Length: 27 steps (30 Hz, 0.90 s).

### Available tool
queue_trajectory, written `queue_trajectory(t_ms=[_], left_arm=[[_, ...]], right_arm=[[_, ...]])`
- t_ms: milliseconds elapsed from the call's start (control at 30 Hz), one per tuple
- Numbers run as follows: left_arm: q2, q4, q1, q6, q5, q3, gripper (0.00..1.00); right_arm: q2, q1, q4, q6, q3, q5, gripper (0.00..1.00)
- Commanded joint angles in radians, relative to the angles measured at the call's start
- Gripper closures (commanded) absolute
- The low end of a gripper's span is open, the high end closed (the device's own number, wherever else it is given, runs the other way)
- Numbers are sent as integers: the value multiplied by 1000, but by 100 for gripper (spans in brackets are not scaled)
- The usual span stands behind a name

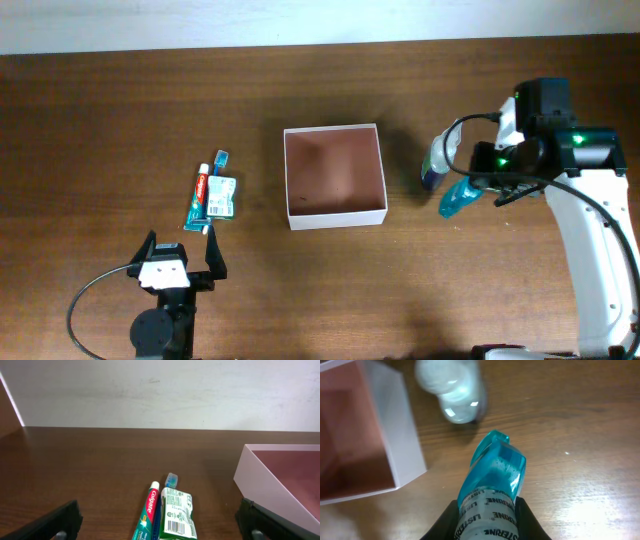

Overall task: Pack container
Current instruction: 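Lift the Listerine bottle and carry it over the box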

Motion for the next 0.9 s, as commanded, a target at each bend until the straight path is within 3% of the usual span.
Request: queue_trajectory(t_ms=[0,400,867], left_arm=[[-8,3,-4,16,14,-8,1],[-8,3,-4,16,14,-8,1],[-8,3,-4,16,14,-8,1]], right_arm=[[-9,86,-21,-33,84,-52,82],[-9,298,-97,-32,315,-17,83],[167,500,-9,-114,352,92,86]])
